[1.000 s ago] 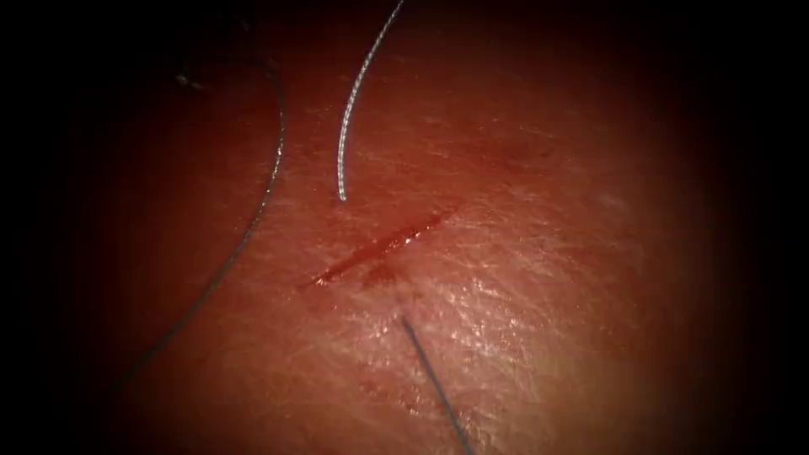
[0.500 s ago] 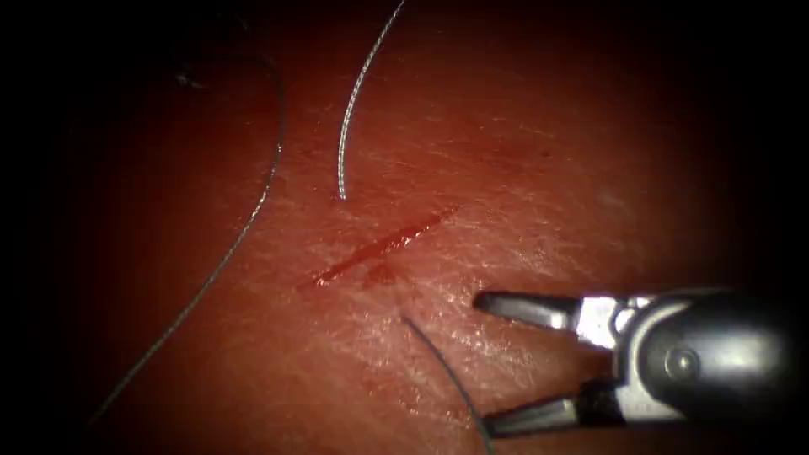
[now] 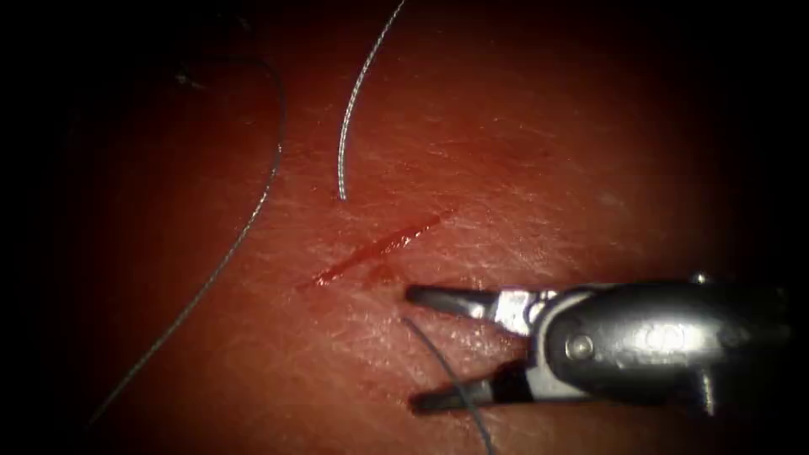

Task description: Wound Closure

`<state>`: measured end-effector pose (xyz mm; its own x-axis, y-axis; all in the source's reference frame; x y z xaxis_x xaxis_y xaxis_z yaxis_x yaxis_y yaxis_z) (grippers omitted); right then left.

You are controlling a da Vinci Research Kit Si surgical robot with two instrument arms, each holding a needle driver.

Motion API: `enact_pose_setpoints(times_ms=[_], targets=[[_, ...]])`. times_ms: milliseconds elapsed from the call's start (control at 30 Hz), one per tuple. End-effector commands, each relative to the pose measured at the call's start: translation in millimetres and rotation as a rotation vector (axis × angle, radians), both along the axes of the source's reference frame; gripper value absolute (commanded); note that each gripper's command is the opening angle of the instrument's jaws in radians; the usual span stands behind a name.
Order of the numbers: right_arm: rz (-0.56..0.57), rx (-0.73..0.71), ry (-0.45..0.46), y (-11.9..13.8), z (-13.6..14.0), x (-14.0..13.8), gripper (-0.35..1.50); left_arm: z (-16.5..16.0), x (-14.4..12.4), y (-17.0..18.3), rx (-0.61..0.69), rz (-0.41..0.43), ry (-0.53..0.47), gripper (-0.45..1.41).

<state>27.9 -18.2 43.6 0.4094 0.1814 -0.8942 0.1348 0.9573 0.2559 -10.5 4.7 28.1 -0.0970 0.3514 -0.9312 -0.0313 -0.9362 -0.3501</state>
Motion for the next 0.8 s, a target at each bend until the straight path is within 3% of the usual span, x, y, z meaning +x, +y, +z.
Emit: enact_pose_setpoints(times_ms=[33,433,800], targets=[[-0.013,0.014,0.007,-0.5,0.5,0.5,-0.35,0.7,-0.5,-0.5,0.003,0.001,-0.002,-0.45],[-0.027,-0.003,-0.009,-0.4,0.2,0.6,-0.35,0.7,-0.5,-0.6,0.003,0.002,0.001,-0.45],[-0.079,0.011,-0.018,-1.7,-3.4,-0.7,-0.35,0.6,-0.6,-0.6,0.003,0.004,-0.001,-0.45]])
